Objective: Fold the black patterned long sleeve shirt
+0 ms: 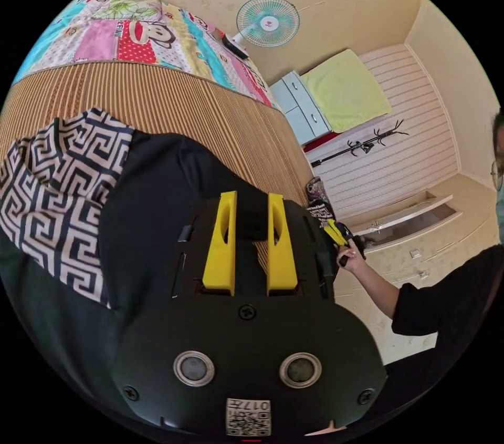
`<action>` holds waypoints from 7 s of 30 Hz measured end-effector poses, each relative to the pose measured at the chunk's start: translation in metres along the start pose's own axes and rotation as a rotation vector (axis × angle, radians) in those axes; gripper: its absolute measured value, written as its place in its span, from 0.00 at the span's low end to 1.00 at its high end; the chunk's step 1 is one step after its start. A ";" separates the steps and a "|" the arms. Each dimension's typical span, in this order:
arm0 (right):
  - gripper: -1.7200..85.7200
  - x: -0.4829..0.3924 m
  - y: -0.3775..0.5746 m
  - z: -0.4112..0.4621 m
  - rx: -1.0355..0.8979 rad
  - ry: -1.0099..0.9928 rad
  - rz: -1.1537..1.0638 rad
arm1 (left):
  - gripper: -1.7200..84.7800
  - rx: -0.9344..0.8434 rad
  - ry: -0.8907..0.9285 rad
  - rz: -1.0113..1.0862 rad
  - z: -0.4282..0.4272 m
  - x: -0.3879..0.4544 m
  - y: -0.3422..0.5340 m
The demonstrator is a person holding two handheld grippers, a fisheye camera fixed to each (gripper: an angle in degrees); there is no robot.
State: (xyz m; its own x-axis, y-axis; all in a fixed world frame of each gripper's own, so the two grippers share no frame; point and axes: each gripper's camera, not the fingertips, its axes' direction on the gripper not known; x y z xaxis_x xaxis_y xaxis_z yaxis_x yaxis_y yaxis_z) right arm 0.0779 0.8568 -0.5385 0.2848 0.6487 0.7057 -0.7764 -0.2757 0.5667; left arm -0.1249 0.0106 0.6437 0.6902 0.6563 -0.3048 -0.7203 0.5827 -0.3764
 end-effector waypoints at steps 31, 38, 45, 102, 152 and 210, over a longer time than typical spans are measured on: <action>0.05 -0.017 -0.052 0.060 -0.011 0.064 0.005 | 0.13 -0.370 0.140 0.203 0.081 0.194 0.164; 0.05 -0.017 -0.064 0.071 -0.049 0.071 -0.020 | 0.14 -0.159 -0.112 0.016 -0.056 0.194 0.209; 0.05 -0.007 -0.071 0.083 -0.061 0.027 -0.017 | 0.14 -0.015 -0.572 -0.295 -0.164 0.200 0.289; 0.09 -0.217 0.445 0.595 -0.996 0.119 -1.170 | 0.13 0.208 -0.316 -0.522 -0.279 0.190 0.118; 0.05 -0.108 0.273 0.480 -0.303 0.508 -0.517 | 0.09 0.370 -0.587 -0.468 -0.265 0.091 0.056; 0.11 -0.056 0.212 0.424 -0.431 0.257 -0.514 | 0.18 -0.167 0.420 -0.337 -0.018 -0.099 -0.225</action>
State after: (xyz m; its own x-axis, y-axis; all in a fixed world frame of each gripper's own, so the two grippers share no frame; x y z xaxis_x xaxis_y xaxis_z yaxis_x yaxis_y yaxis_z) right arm 0.1357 0.4613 -0.2778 0.5737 0.7824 0.2422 -0.7477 0.3795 0.5450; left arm -0.0296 -0.1939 0.7426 0.8731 0.1802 -0.4531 -0.4582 0.6209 -0.6360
